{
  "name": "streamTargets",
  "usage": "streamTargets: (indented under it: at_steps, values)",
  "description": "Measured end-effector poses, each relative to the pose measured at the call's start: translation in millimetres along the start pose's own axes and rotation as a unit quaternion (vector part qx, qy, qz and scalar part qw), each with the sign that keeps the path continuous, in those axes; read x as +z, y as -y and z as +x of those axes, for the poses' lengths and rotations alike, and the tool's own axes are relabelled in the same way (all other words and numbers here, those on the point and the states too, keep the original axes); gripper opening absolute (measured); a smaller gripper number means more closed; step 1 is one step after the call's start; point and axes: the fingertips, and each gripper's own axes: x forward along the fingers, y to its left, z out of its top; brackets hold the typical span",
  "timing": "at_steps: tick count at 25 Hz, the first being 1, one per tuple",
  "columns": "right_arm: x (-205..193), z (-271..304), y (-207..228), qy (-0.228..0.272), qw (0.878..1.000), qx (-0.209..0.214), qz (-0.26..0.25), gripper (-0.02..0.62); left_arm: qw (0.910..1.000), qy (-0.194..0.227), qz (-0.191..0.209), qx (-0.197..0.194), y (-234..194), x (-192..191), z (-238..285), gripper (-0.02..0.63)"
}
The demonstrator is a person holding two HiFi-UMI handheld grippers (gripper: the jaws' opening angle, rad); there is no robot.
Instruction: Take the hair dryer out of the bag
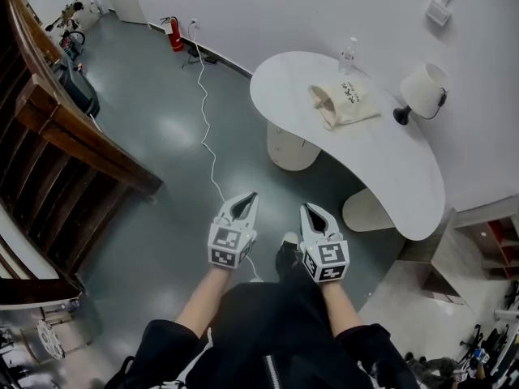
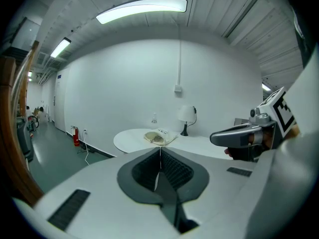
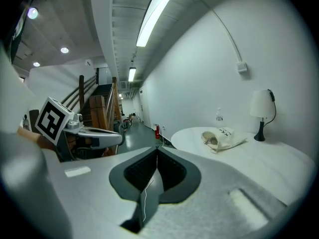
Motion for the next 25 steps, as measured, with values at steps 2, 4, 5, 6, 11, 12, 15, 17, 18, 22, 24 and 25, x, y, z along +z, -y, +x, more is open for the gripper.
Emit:
streamTargets:
  at_steps: [2, 4, 5, 6, 11, 12, 15, 17, 18, 22, 24, 25]
  values:
    - [7.9, 11.4, 16.8, -0.001, 1.0, 0.005, -0.001, 0.005, 1.0, 0.0, 0.001, 0.004, -1.1, 10.5, 17.3, 0.012]
    - [17.1, 22.9, 34.6, -0.001, 1.0, 0.009, -0.002, 0.005, 1.0, 0.003, -0.001, 0.008, -2.5, 20.6, 36.1, 0.012]
    - [21.6, 28.6, 42.9, -0.001, 1.0, 0.011, -0.003, 0.005, 0.9999, 0.004, -0.003, 0.011, -3.3, 26.1, 45.1, 0.014]
    - [25.8, 34.2, 50.7, -0.001, 1.0, 0.014, -0.003, 0.005, 0.9999, 0.004, -0.004, 0.013, -4.2, 30.0, 53.8, 0.012]
    - [41.7, 58.8, 86.4, 0.0, 1.0, 0.027, -0.006, 0.005, 0.9997, -0.006, -0.007, 0.021, -4.6, 36.7, 96.4, 0.012]
    - [44.3, 62.6, 93.3, 0.001, 1.0, 0.029, -0.006, 0.005, 0.9997, -0.007, -0.006, 0.022, -3.4, 38.8, 104.3, 0.012]
    - [49.4, 73.8, 114.8, 0.003, 0.999, 0.035, -0.006, 0.005, 0.9996, -0.011, -0.005, 0.026, -0.5, 47.1, 127.3, 0.014]
    - [51.6, 79.4, 127.7, 0.003, 0.999, 0.038, -0.006, 0.005, 0.9995, -0.012, -0.006, 0.03, 0.5, 51.9, 140.6, 0.012]
    - [52.8, 81.1, 133.2, 0.003, 0.999, 0.04, -0.007, 0.005, 0.9995, -0.011, -0.005, 0.031, 0.9, 53.0, 146.5, 0.014]
    - [57.5, 89.2, 154.3, 0.002, 0.999, 0.043, -0.006, 0.005, 0.9993, -0.009, -0.007, 0.036, 4.5, 63.6, 166.6, 0.014]
    - [61.3, 92.2, 164.1, 0.006, 0.999, 0.04, -0.002, 0.005, 0.9994, -0.011, -0.002, 0.031, 6.0, 63.8, 177.1, 0.014]
    - [62.5, 93.7, 169.3, 0.008, 0.999, 0.038, -0.001, 0.005, 0.9995, -0.012, 0.001, 0.029, 6.8, 64.2, 182.3, 0.012]
